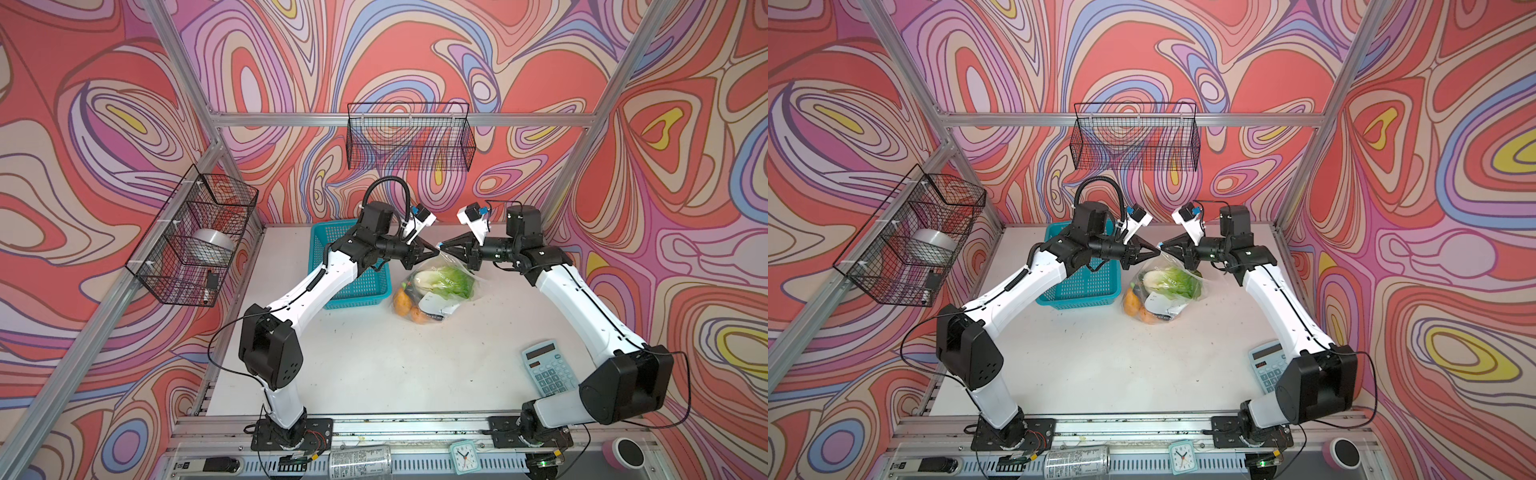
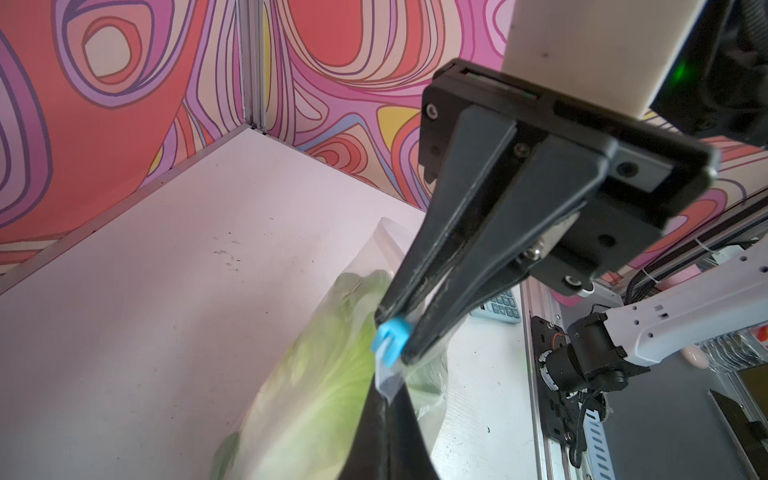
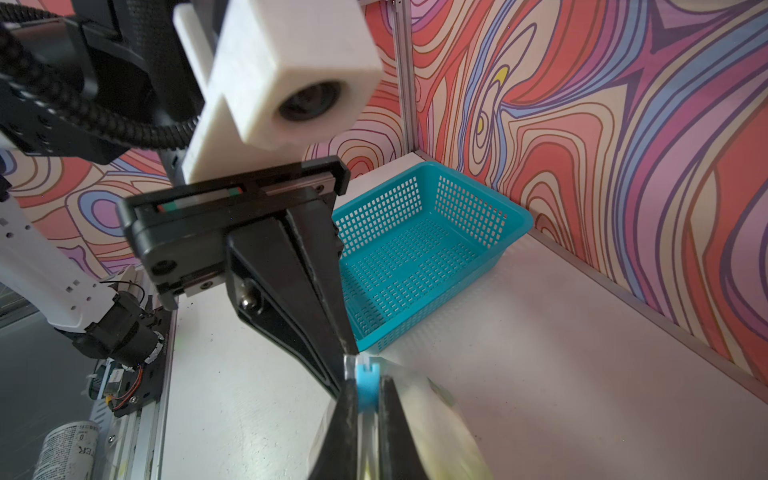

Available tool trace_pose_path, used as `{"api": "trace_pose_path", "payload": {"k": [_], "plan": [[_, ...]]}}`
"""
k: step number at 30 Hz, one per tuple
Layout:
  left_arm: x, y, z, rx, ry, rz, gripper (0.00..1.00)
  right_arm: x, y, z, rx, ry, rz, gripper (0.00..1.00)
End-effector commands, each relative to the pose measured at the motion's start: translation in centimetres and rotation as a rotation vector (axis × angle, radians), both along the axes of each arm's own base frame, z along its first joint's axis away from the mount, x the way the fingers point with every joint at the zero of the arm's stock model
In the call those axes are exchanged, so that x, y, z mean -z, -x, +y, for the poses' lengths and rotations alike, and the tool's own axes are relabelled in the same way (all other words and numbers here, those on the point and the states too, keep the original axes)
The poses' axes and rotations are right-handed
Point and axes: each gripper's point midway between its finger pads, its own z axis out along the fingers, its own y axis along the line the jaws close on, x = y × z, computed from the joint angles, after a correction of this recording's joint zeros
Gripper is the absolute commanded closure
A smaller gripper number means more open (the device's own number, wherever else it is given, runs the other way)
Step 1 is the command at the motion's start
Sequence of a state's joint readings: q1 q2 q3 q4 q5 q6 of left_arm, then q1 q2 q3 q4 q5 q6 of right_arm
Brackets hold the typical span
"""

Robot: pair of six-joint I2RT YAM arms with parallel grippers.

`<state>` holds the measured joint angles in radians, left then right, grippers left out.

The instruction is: Place the food in the zip-top bag and seal the zipper

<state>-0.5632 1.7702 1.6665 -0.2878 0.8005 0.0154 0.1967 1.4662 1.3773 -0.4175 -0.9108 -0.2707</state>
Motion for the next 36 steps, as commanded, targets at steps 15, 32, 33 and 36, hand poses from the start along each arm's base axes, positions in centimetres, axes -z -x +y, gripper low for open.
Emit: {"api": "trace_pose_path", "payload": {"k": [15, 32, 33, 36], "plan": [[-2.0, -2.2, 1.6, -0.164, -0.004, -0.098, 1.00, 0.7, 1.5, -1.4, 0.077, 0.002, 0.035, 0.97], [-3.0, -2.8, 2.4, -0.220, 0.032, -0.112, 1.00, 2.7, 1.4, -2.2, 0.150, 0.012, 0.056, 0.97], [-3.1, -3.0, 2.7, -0.230, 0.041, -0.113, 1.00, 2.7, 1.4, -2.3, 0.156, 0.014, 0.056, 0.98], [-3.7, -3.7, 3.6, -0.266, 0.094, -0.094, 1.00, 2.8, 1.2, -2.7, 0.189, 0.031, 0.051, 0.98]]}}
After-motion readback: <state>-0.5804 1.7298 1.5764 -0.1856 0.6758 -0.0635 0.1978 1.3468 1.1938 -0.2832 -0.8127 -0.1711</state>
